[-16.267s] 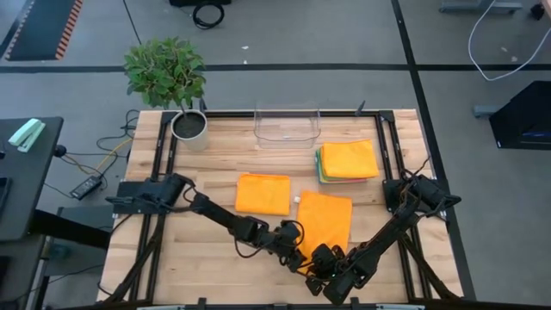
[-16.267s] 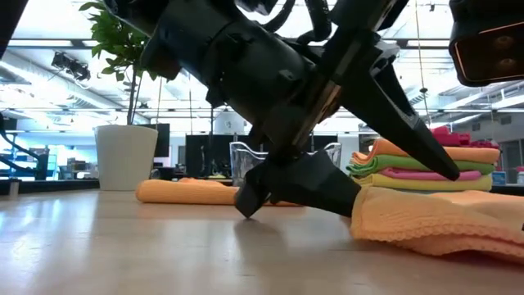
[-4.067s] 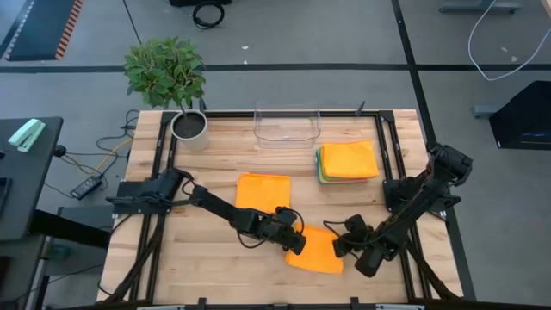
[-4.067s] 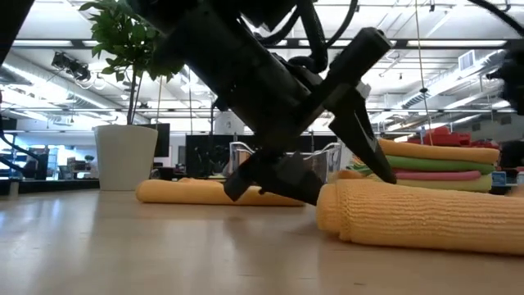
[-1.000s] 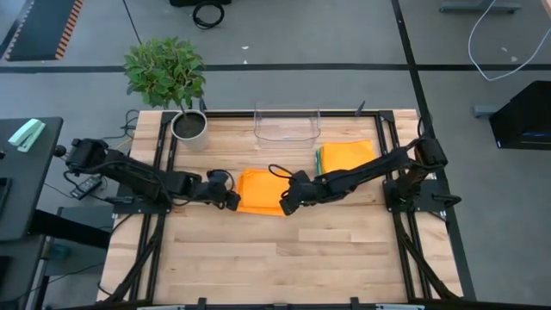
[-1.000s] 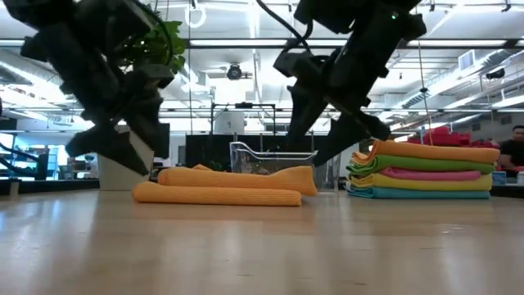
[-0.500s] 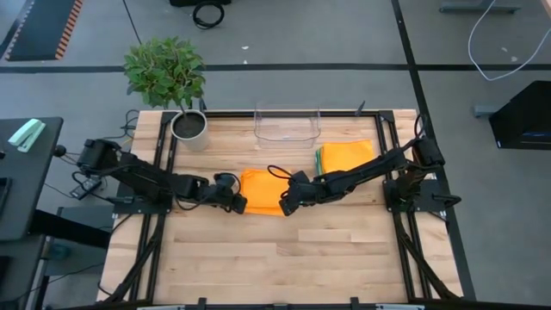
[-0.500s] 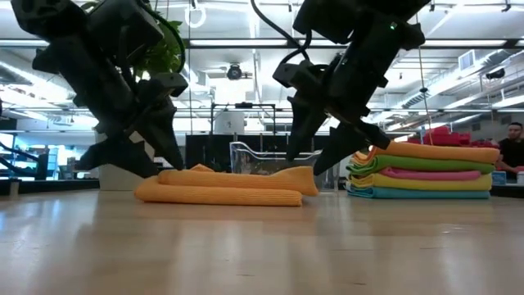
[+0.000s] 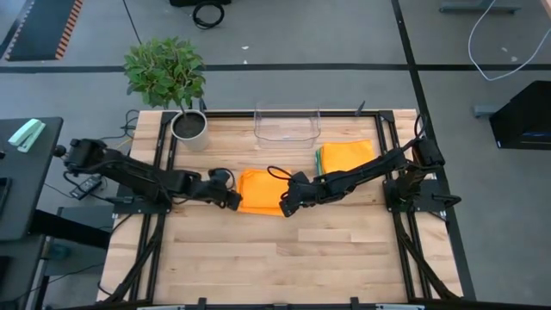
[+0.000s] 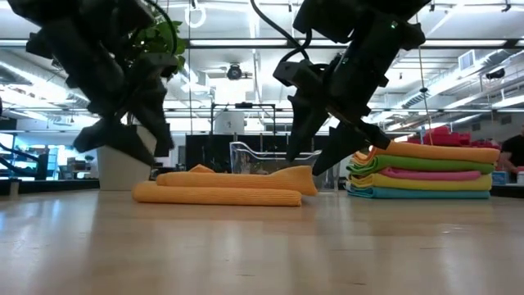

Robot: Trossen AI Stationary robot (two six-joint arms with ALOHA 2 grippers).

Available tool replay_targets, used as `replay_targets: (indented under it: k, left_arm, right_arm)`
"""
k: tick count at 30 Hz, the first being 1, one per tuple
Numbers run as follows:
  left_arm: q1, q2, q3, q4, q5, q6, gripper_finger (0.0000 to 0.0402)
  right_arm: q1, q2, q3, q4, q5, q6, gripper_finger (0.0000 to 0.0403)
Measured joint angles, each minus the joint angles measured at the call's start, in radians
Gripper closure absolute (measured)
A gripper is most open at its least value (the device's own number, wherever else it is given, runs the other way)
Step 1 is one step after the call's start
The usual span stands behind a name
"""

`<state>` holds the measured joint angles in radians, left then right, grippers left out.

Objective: Fold microfiber towels
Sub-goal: Stack the bottom orange towel on top of the top left orange towel

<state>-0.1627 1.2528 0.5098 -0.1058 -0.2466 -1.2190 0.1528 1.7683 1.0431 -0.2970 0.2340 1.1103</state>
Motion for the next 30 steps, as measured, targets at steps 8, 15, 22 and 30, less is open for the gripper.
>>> replay_targets:
  k: [8,15,22,30]
  left_arm:
    - [-0.010,0.006,0.000,0.040,-0.011,-0.033,0.0209]
    - [-0.012,0.083,0.000,0.090,-0.013,-0.061,0.0210]
    - [-0.022,0.139,0.000,0.143,-0.011,-0.085,0.0209]
    - [-0.017,0.141,0.000,0.174,-0.012,-0.079,0.0220]
  right_arm:
    - [-0.008,0.000,0.000,0.000,-0.023,-0.004,0.0169]
    - [-0.018,0.000,-0.010,0.002,-0.054,-0.003,0.0169]
    - [-0.019,-0.001,-0.023,0.001,-0.061,0.006,0.0169]
    - [-0.011,-0.001,-0.023,0.009,-0.060,0.028,0.0173]
